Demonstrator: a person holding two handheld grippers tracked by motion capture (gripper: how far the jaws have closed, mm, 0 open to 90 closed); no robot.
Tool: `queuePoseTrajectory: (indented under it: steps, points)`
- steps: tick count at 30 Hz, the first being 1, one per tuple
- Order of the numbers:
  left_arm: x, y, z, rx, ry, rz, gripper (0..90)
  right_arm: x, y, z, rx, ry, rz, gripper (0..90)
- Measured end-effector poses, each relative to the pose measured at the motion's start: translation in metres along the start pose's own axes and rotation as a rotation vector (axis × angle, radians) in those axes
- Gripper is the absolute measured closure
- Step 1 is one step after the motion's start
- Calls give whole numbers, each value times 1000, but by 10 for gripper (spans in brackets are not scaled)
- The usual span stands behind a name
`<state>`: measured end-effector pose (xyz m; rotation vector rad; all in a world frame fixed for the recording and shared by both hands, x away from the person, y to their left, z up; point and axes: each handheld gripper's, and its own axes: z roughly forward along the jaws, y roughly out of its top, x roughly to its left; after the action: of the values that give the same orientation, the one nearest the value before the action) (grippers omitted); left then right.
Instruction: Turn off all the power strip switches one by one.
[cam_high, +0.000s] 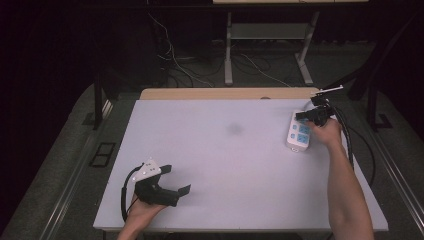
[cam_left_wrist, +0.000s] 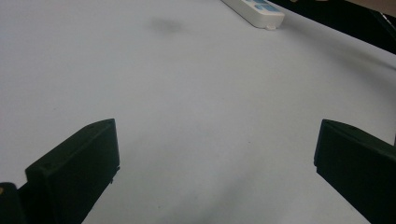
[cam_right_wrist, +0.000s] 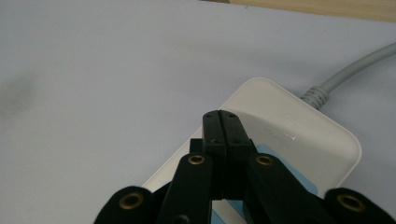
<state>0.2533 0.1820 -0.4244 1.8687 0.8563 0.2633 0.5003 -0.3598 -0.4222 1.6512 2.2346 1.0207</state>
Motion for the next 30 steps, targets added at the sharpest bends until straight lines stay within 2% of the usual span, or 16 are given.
queuePoseTrajectory:
  steps: [8,14,21,24,28,30]
  points:
    - [-1,0,0,4,0,5,0,2,-3,1,-20,-2,-31,900]
    - [-1,0,2,8,-4,5,0,-2,-4,1,-31,24,20,900]
    - [-1,0,2,9,-6,8,0,0,-3,1,-21,4,-1,900]
    - [0,0,2,8,-4,1,0,-3,-4,2,-25,25,34,900]
    - [1,0,1,6,-2,1,0,0,-3,2,-14,5,5,900]
    - [1,0,1,4,0,-3,0,-3,-4,2,-25,24,25,900]
